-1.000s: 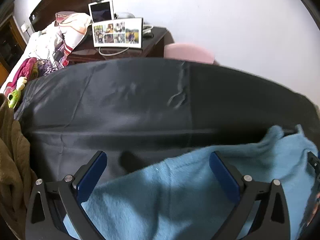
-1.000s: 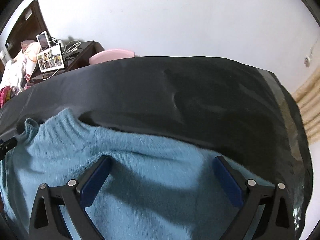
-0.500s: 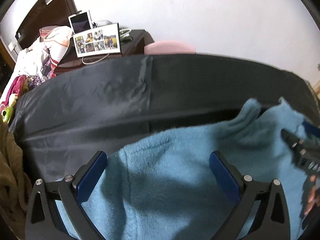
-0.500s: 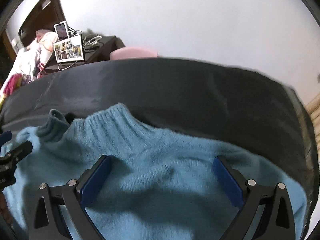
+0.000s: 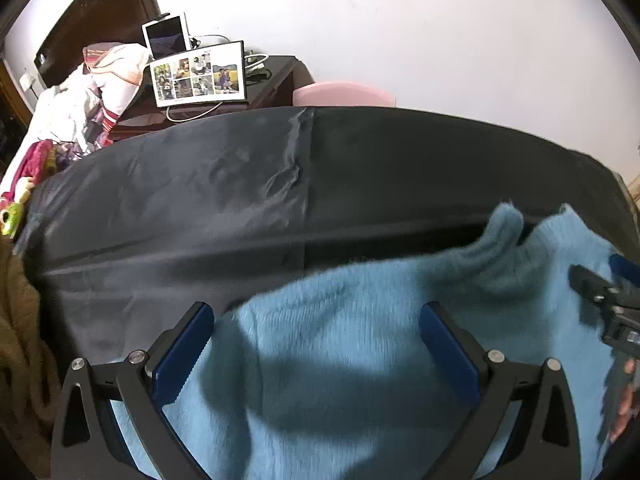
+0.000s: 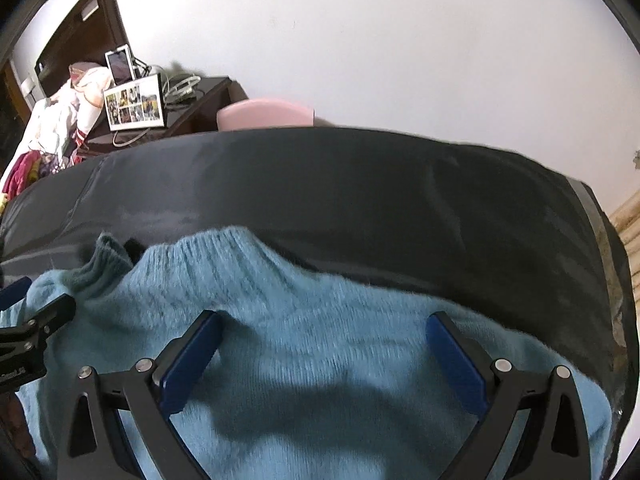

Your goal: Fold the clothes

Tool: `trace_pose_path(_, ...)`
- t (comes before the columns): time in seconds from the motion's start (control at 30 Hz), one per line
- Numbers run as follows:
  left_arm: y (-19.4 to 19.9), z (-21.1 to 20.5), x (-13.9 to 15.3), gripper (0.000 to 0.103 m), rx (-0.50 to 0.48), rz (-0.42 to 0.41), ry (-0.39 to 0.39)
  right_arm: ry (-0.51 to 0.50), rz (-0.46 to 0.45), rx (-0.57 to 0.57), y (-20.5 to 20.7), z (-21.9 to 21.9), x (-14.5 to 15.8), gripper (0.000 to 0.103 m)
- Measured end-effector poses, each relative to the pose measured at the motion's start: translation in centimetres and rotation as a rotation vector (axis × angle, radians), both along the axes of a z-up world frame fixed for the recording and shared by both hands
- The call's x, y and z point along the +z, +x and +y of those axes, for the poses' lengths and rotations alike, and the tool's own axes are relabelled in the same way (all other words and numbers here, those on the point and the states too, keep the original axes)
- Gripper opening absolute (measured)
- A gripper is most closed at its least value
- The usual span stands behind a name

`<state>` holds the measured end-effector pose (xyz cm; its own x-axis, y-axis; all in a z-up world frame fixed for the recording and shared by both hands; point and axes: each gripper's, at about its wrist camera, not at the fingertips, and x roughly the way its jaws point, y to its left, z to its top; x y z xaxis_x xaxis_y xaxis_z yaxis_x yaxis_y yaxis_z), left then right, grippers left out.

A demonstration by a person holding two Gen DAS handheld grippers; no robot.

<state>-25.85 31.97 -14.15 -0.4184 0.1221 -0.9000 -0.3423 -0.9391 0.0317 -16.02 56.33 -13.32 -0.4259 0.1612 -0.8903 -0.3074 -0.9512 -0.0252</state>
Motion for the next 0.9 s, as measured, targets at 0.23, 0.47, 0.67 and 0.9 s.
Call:
trace_pose_path(0.23,4.4,-1.0,1.8,0.103,-0.08,-0.056,0.041,0.0,-0.012,0.048,5.2,-1.6,2.4,0.103)
trace_pose_path(0.47,11.3,-4.2,1.6,0.103,-0.162,-0.136,0.01,-0.071,-0.071,0.089,14.0,-4.0,1.8,0.103)
trace_pose_path(0.67,18.2,-7.3,1.0,0.103,-0.2,-0.175,-0.046,-0.148,-0.117,0.124,22.0,-6.2,1.0,0.103)
trace_pose_path(0.9,24.7,-9.8,1.2,0.103,-0.223,-0.166,-0.078,-0.11,-0.166,0.18,29.2,-9.9,-0.2,0.103)
